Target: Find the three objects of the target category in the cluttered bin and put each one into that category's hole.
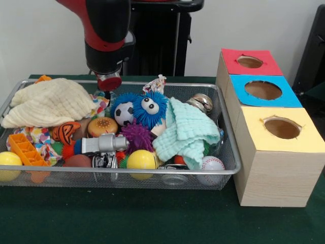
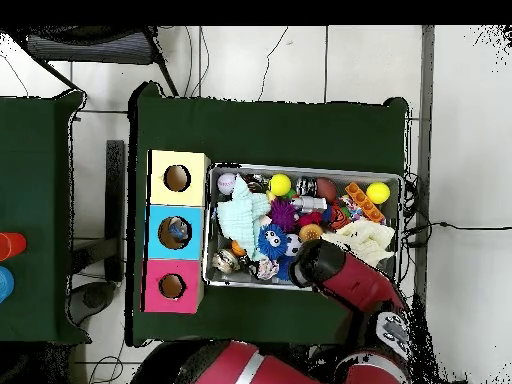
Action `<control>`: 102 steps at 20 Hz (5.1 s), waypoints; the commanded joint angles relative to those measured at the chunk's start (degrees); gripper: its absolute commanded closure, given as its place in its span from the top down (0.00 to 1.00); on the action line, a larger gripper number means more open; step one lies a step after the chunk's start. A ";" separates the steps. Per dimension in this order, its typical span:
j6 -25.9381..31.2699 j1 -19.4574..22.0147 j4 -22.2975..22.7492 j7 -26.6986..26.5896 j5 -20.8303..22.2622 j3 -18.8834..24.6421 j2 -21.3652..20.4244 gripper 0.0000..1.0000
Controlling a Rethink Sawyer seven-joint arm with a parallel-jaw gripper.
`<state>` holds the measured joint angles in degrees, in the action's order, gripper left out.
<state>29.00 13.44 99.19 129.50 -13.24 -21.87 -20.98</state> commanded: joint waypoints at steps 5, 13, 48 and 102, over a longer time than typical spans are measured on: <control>-12.83 2.81 4.45 9.76 -3.96 12.45 7.33 1.00; -16.44 3.64 5.28 8.94 -3.45 13.87 8.03 1.00; -17.13 0.68 5.89 8.36 -1.52 11.18 5.63 1.00; -8.92 -4.68 4.49 1.62 7.35 6.00 -10.80 1.00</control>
<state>16.16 7.99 104.45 129.50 -8.10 -22.31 -32.69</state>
